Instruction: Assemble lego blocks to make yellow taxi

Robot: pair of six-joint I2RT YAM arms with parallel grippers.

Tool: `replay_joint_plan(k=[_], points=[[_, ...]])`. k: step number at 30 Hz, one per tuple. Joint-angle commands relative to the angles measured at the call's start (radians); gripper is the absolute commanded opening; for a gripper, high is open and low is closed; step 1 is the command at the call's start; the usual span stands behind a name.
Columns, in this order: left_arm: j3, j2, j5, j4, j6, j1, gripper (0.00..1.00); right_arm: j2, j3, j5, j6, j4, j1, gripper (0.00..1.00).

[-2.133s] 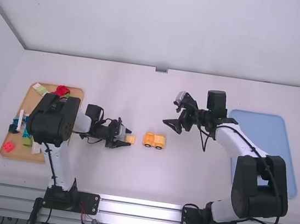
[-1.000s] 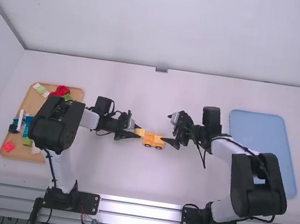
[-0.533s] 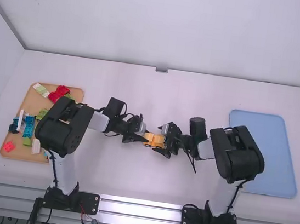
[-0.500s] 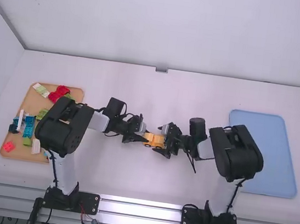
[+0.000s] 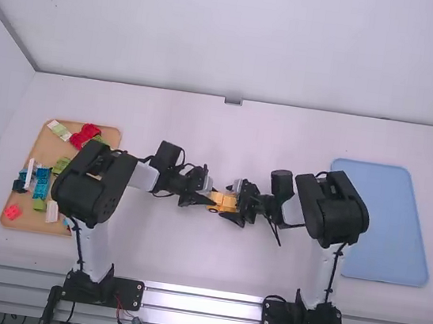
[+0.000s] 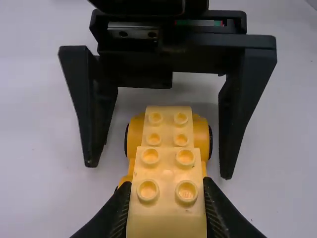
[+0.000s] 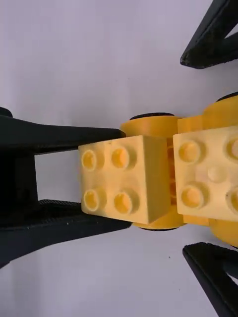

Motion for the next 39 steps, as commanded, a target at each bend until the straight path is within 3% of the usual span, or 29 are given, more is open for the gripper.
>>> replay_joint_plan(k=[1, 5, 6, 11, 26, 32, 39], points=[[0.005, -0.018, 0.016, -0.003, -0.006, -0.007, 0.02, 0.011, 0.000, -0.022, -0.032, -0.012, -0.002, 0.79], [0.005, -0.018, 0.015, -0.004, -0.007, -0.007, 0.02, 0.011, 0.000, -0.009, -0.048, -0.044, -0.003, 0.59], [0.005, -0.016, 0.016, 0.001, -0.007, -0.007, 0.02, 0.011, 0.002, 0.004, -0.047, -0.050, -0.003, 0.51], [0.006, 0.003, 0.020, 0.023, -0.007, -0.007, 0.02, 0.011, 0.001, 0.006, -0.048, -0.051, -0.002, 0.42], [0.005, 0.006, 0.014, -0.010, -0.007, -0.032, 0.02, 0.011, 0.002, 0.007, -0.037, -0.043, -0.003, 0.43], [0.005, 0.006, -0.094, -0.003, -0.007, -0.060, 0.02, 0.011, 0.002, 0.006, -0.037, -0.044, -0.003, 0.42], [0.005, 0.006, -0.108, 0.050, -0.064, -0.051, 0.02, 0.011, 0.002, -0.001, -0.041, -0.051, -0.003, 0.42]])
